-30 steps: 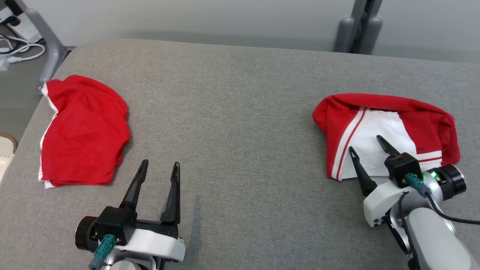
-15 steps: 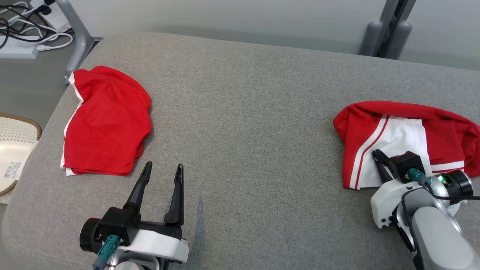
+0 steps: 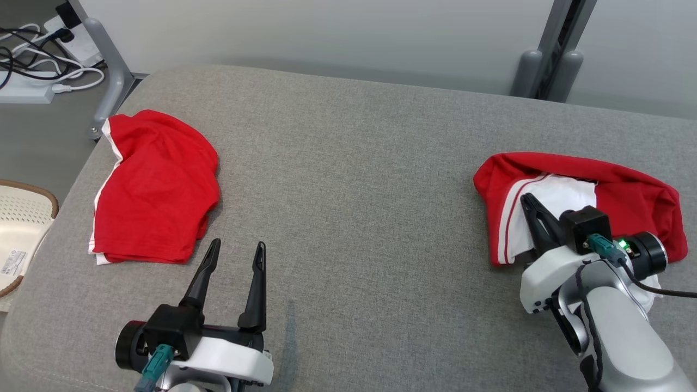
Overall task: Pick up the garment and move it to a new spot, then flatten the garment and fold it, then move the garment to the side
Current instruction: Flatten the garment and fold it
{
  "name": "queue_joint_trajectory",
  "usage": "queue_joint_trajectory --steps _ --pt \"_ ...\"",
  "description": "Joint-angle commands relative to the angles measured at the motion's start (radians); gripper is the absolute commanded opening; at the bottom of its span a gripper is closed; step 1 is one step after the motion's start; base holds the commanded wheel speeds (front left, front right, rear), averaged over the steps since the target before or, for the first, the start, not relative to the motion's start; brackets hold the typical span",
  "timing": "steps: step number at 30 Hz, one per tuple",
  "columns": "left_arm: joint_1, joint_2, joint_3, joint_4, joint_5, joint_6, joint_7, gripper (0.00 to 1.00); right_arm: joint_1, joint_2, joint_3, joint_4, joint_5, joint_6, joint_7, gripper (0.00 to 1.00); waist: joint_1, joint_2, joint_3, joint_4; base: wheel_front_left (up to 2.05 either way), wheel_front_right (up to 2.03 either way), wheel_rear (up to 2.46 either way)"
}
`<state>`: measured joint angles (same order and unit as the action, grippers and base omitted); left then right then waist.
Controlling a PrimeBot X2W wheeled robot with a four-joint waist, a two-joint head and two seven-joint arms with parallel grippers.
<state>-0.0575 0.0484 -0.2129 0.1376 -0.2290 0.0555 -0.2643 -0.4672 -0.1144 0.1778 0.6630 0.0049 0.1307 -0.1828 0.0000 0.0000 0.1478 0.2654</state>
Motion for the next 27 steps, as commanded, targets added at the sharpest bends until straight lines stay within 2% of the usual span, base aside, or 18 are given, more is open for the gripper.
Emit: queue_joint_trajectory --steps 1,9,17,21,27 --pt "0.005 0.004 0.004 -0.003 0.003 0.007 -0.001 1.0 -0.017 0.001 0.008 -0.013 0.013 0.0 -0.013 0.0 0.0 0.0 -0.006 -0.001 0.0 0.0 0.0" --pt "0.003 0.004 -0.003 -0.011 -0.008 0.011 -0.001 1.0 -0.08 0.014 0.082 -0.096 0.079 0.0 -0.022 0.0 0.0 0.0 -0.019 0.009 0.0 0.0 0.0" --pt "-0.007 0.004 -0.018 -0.011 -0.03 0.019 -0.001 1.0 -0.257 0.019 0.189 -0.134 0.17 0.0 0.018 0.0 0.0 0.0 -0.007 0.05 0.0 0.0 0.0" --pt "-0.014 0.004 -0.032 -0.011 -0.042 0.024 -0.001 1.0 -0.361 0.015 0.251 -0.065 0.207 0.0 0.05 0.0 0.0 0.0 0.005 0.079 0.0 0.0 0.0" --pt "-0.018 0.004 -0.044 -0.009 -0.053 0.033 -0.001 1.0 -0.388 0.022 0.338 0.098 0.266 0.0 0.09 0.0 0.0 0.0 0.013 0.098 0.0 0.0 0.0"
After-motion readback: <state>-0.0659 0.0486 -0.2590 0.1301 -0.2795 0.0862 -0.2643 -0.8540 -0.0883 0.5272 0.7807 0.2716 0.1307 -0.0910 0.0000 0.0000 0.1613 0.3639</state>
